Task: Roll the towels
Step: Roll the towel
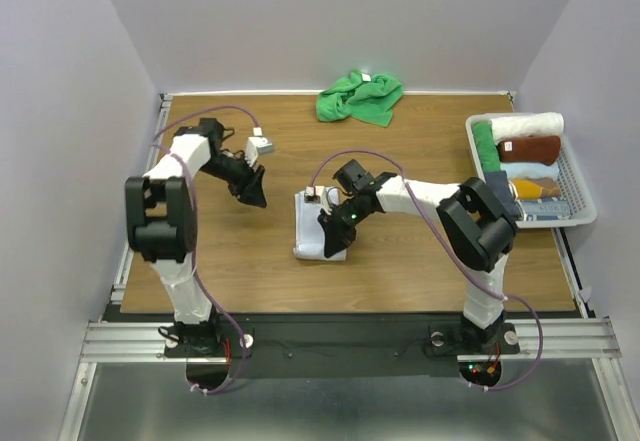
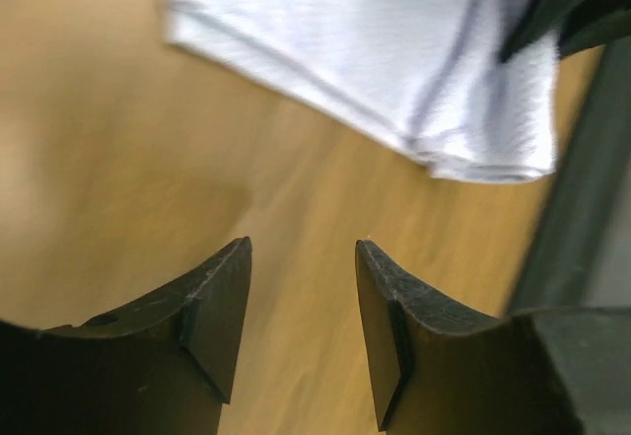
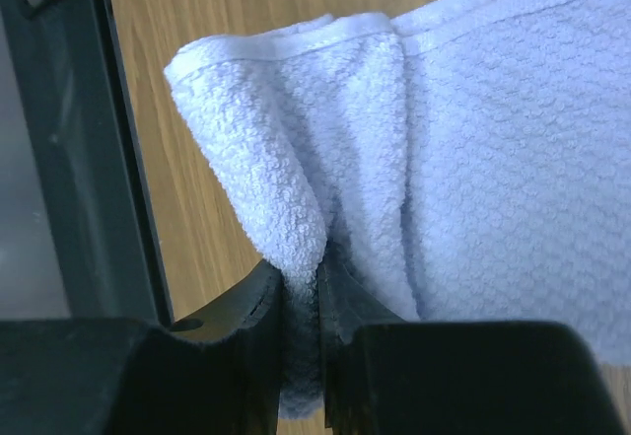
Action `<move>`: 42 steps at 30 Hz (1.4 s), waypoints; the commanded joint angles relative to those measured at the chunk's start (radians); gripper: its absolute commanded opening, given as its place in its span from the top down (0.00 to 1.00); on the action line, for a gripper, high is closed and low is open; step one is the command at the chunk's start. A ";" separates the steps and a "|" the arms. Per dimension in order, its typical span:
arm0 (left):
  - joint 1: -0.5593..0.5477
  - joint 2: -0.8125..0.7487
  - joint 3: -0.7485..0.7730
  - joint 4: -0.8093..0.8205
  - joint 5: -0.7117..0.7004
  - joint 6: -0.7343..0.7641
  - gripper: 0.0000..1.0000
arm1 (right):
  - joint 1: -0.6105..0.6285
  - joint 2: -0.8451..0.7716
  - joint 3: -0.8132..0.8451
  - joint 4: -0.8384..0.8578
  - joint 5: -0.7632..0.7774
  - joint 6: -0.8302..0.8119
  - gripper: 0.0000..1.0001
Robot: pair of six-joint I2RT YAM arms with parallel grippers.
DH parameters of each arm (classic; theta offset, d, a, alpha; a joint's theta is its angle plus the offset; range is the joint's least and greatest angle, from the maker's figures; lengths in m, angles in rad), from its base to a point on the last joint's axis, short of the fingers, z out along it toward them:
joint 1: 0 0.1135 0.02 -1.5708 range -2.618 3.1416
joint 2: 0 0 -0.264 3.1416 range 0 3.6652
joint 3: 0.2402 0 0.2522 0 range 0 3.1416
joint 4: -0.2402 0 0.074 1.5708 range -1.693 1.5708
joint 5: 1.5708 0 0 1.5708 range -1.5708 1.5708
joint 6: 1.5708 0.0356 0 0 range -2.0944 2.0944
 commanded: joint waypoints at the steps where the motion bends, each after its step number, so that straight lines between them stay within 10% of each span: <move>1: 0.024 -0.290 -0.113 0.227 -0.083 -0.052 0.41 | -0.020 0.080 0.086 -0.098 -0.143 0.077 0.99; 5: -0.051 -0.579 -0.340 0.413 -0.213 -0.015 0.27 | -0.035 0.163 0.154 -0.147 -0.187 0.105 0.99; 12: -0.519 -1.032 -0.797 0.739 -0.590 0.022 0.08 | -0.075 0.288 0.258 -0.227 -0.272 0.143 0.99; 20: -0.890 -0.968 -0.931 0.953 -0.869 0.063 0.02 | -0.098 0.368 0.315 -0.287 -0.342 0.145 0.97; 27: -0.932 -0.768 -0.974 1.124 -0.953 0.100 0.02 | -0.109 0.430 0.346 -0.333 -0.394 0.128 0.97; 42: -0.924 -0.586 -0.895 1.001 -0.839 0.027 0.64 | -0.135 0.484 0.450 -0.531 -0.473 0.002 0.85</move>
